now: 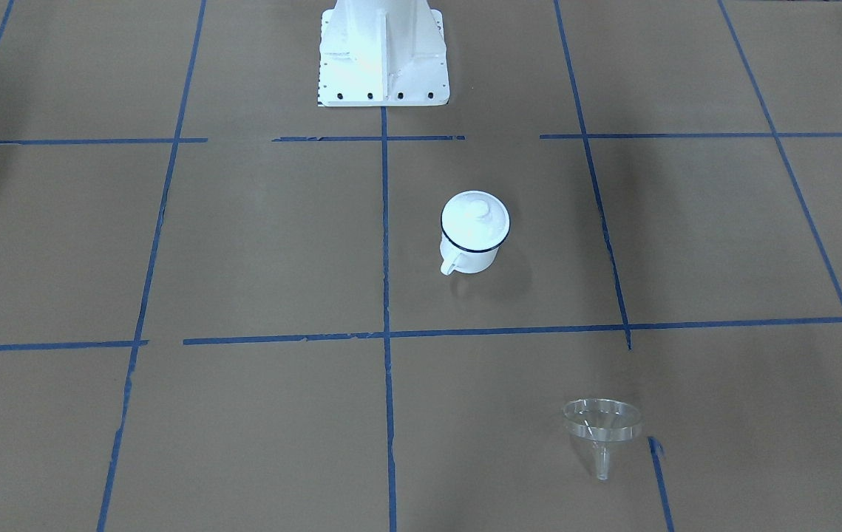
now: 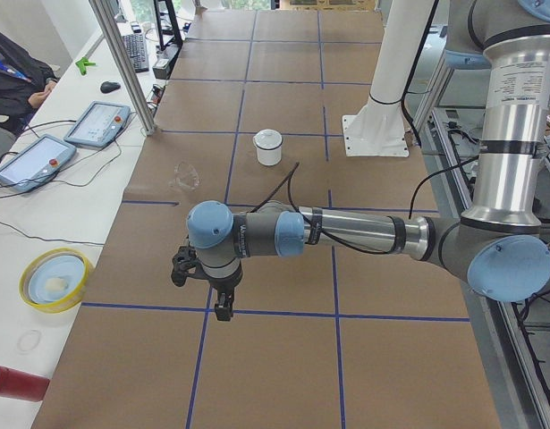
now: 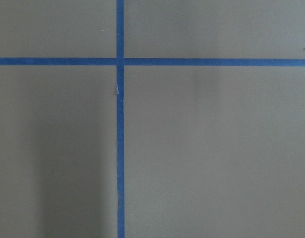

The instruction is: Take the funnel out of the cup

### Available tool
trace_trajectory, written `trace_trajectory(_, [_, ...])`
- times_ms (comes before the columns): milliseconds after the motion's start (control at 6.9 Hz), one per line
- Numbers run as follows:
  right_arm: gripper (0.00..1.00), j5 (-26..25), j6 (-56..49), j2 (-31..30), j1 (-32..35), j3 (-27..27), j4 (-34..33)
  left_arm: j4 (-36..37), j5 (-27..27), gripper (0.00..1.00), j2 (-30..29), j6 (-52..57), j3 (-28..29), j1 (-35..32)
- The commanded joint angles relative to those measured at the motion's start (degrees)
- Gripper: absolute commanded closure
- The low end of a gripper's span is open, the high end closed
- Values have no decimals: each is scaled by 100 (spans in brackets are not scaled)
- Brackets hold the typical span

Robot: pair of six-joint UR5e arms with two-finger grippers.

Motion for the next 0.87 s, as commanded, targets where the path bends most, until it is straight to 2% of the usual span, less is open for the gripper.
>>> trace_trajectory(0, [0,0,0,0,0,0,0,13,-56,0,55,-27,74,-19])
trace_trajectory(724, [0,0,0,0,0,0,0,-13,-48,0,169,25,4,-2])
